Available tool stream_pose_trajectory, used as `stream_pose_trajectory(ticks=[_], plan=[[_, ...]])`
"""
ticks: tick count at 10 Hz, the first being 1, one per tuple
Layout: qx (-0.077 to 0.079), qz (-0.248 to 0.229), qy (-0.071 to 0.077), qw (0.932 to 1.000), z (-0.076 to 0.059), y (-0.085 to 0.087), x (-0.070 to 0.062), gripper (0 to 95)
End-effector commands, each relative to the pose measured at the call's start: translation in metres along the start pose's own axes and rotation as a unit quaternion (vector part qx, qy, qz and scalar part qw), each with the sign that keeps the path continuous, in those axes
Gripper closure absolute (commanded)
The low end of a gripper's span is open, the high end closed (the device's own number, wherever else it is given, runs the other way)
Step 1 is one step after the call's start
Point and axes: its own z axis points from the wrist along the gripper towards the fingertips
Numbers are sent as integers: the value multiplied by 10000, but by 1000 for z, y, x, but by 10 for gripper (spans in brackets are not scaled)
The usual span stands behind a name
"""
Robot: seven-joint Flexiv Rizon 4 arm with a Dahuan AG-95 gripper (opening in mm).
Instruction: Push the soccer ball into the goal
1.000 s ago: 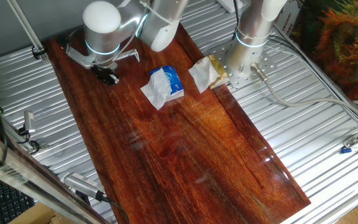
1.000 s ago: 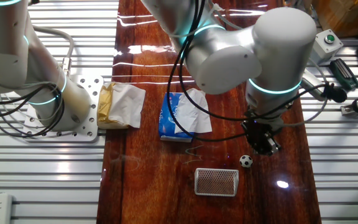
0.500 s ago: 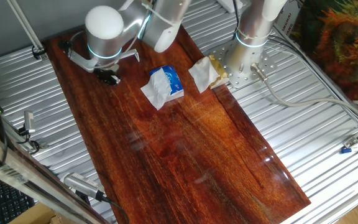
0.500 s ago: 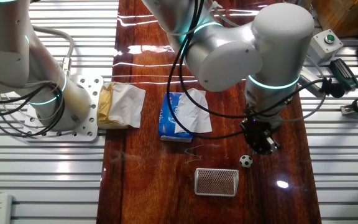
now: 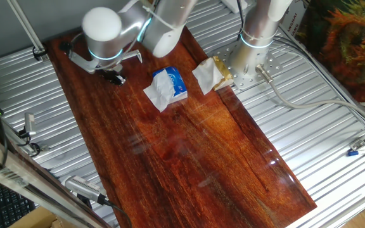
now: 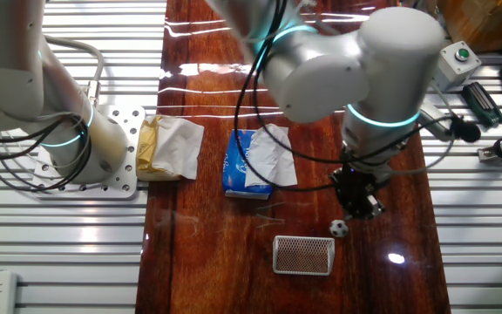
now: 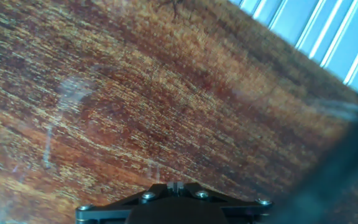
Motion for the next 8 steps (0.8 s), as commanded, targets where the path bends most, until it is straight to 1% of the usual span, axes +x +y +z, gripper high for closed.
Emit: stream_pose_trajectory(ticks=[1,2,4,6,7,8], plan=[[-180,142,20,9997,3,2,2,950],[-231,165,71,9996,3,3,3,950],[-394,280,95,9988,4,5,7,950],[-789,542,150,9953,5,7,11,950],[-1161,758,258,9900,7,9,14,950],[-1402,858,387,9856,7,10,16,950]])
